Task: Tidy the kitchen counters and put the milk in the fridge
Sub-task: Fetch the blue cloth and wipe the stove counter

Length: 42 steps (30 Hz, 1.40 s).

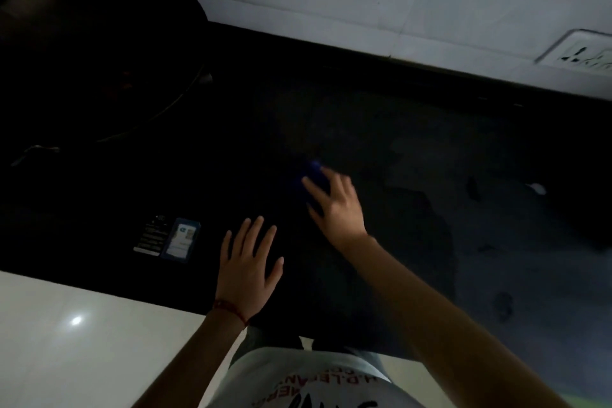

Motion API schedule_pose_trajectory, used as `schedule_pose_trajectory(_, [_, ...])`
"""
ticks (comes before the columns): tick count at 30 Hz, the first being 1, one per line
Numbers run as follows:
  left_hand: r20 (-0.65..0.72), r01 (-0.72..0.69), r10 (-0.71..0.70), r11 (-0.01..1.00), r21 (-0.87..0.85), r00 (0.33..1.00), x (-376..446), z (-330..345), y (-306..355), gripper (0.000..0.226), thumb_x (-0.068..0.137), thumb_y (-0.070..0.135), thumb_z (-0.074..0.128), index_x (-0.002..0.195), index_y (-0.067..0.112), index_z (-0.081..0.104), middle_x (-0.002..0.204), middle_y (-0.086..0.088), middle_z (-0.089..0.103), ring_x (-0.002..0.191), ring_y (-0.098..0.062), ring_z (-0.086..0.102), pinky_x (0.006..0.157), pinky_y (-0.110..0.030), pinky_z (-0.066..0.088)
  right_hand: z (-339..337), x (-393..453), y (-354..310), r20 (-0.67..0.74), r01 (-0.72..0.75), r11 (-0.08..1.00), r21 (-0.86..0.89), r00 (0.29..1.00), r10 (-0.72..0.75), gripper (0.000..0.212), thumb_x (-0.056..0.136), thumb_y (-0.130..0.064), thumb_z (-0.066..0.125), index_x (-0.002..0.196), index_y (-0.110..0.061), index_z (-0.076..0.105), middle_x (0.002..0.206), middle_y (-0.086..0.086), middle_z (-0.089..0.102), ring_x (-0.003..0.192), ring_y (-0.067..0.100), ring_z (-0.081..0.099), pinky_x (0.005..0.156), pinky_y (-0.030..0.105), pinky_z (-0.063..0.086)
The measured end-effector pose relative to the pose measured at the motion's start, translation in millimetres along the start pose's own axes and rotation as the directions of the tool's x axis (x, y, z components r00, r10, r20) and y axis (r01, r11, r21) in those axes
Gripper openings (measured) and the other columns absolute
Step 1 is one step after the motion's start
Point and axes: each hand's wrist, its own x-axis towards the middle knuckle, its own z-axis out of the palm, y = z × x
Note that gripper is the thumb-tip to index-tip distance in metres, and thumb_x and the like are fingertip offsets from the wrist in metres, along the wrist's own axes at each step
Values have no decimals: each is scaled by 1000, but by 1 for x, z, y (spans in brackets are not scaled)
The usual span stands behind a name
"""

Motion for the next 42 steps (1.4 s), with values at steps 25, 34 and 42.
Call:
schedule_pose_trajectory(25, [40, -49, 55, 990, -133, 998, -14, 25, 164, 54, 94, 47, 16, 124, 14, 47, 135, -15, 50, 130, -24, 33, 108, -44, 26, -98, -125, 172, -17, -242, 970, 33, 970, 242, 63, 64, -9, 76, 123, -16, 55, 130, 22, 50, 108, 41, 52, 76, 43, 55])
schedule_pose_trajectory(34, [-95, 45, -60, 987, -151, 994, -4, 12, 202, 57, 93, 47, 20, 124, 8, 48, 135, -18, 47, 130, -28, 33, 103, -53, 35, -142, -164, 279, -193, -439, 899, -9, 883, 429, 51, 69, -5, 71, 119, -9, 58, 124, 30, 51, 107, 38, 40, 78, 52, 52])
schedule_pose_trajectory(42, [-24, -236, 234, 967, -97, 972, 48, 19, 300, 45, 85, 38, 41, 119, 12, 54, 126, -12, 58, 122, -27, 50, 97, -48, 47, -155, -108, 311, -168, -710, 701, 62, 685, 709, 53, 82, -12, 61, 132, -17, 47, 143, 19, 33, 125, 41, 32, 97, 47, 40])
